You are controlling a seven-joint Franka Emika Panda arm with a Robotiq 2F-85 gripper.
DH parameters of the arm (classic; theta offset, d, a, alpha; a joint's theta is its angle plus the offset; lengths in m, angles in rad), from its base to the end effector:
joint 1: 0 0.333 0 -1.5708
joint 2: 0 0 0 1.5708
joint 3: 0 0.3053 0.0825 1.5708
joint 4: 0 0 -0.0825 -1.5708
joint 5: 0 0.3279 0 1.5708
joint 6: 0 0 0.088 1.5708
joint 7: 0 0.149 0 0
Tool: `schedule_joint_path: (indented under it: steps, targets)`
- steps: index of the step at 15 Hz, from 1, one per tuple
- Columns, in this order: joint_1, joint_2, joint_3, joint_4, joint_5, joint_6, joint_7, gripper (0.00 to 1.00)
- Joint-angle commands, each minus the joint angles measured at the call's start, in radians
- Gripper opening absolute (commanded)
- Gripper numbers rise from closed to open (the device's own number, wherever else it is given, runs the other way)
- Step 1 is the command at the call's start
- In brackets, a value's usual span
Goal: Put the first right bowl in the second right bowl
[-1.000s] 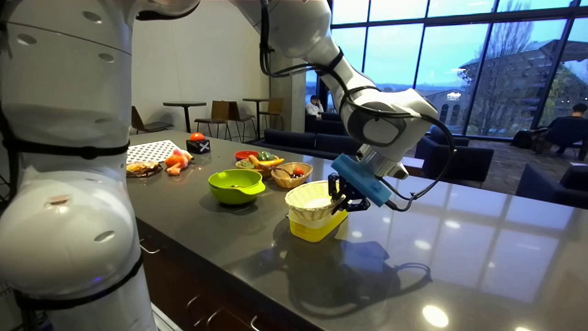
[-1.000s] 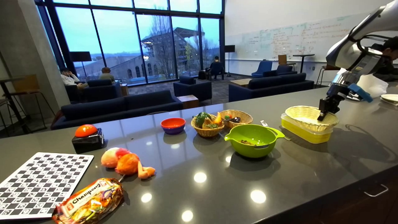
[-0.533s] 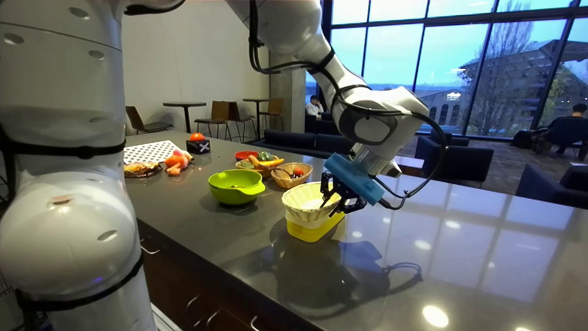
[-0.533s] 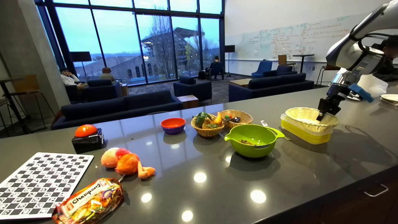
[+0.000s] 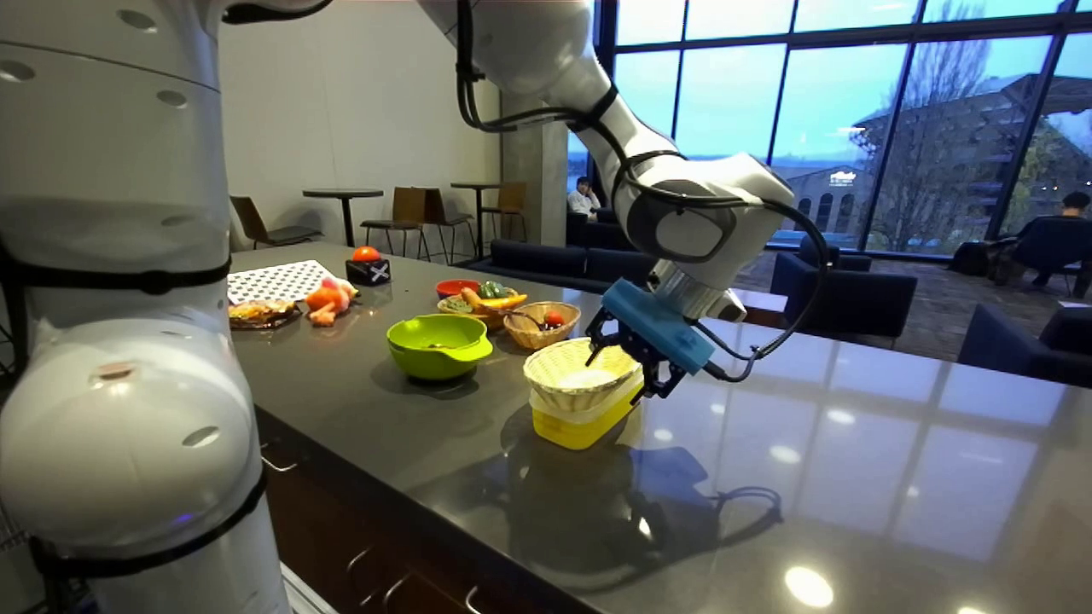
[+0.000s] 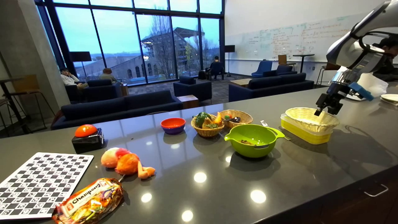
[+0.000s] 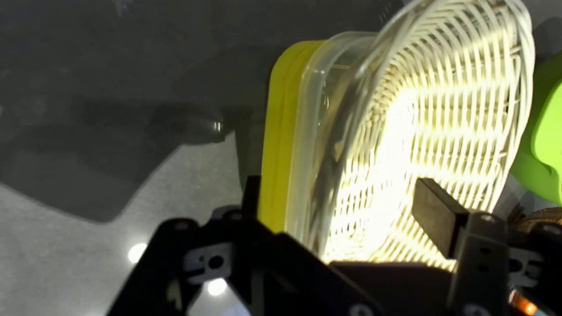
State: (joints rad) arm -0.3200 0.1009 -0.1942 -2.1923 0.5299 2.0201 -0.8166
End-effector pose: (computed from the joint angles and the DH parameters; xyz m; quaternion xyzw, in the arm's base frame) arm 0.4302 -0.1871 0.3161 -0.9694 -0.0006 -0.0274 0.2441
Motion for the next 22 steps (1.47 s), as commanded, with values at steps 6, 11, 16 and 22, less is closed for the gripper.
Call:
schedule_joint_path:
  steps: [6,11,16,22]
  targets:
    - [0.010,-0.188,-0.047,-0.153,-0.053,0.171,0.042,1.00]
    - [0.003,-0.306,-0.096,-0.271,-0.125,0.342,0.140,1.00]
    - [-0.011,-0.362,-0.144,-0.331,-0.226,0.425,0.290,1.00]
    - [-0.042,-0.383,-0.176,-0.343,-0.362,0.416,0.498,1.00]
